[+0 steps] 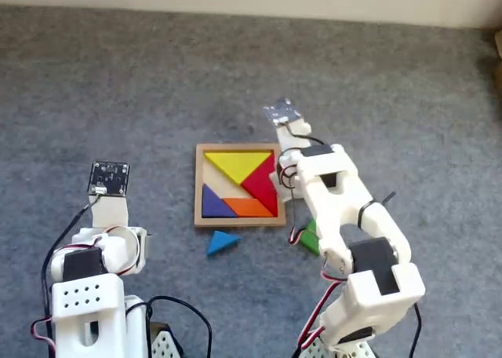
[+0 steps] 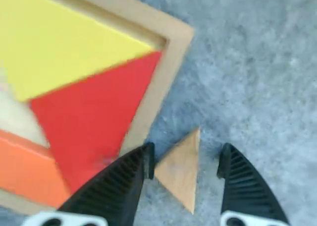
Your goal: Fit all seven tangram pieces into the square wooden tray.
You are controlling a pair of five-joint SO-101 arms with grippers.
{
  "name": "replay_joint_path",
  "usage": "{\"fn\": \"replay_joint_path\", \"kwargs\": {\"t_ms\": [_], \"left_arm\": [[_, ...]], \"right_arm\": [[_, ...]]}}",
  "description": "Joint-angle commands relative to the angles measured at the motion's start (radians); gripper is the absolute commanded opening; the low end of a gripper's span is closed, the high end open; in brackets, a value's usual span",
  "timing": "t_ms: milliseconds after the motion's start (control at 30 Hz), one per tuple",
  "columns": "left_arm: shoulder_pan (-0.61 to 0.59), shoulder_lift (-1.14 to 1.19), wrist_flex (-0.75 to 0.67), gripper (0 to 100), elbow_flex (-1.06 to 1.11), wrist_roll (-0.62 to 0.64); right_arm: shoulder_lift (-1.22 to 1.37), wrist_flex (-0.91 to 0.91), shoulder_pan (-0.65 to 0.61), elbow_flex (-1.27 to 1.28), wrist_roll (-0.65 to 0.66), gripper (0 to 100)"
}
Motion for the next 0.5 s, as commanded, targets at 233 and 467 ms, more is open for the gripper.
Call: {"fn": "replay_joint_path", "kwargs": {"t_ms": [233,467], "left_arm": [[-0.01,-0.012,-0.015,22,-0.001,-0.011],[-0.01,-0.012,-0.015,22,-0.001,-0.011]], "right_arm": [[0.004,0.11,-0.004,-0.022,0.006,22.4],[0.004,0.114,-0.005,-0.018,0.011,22.4]]}}
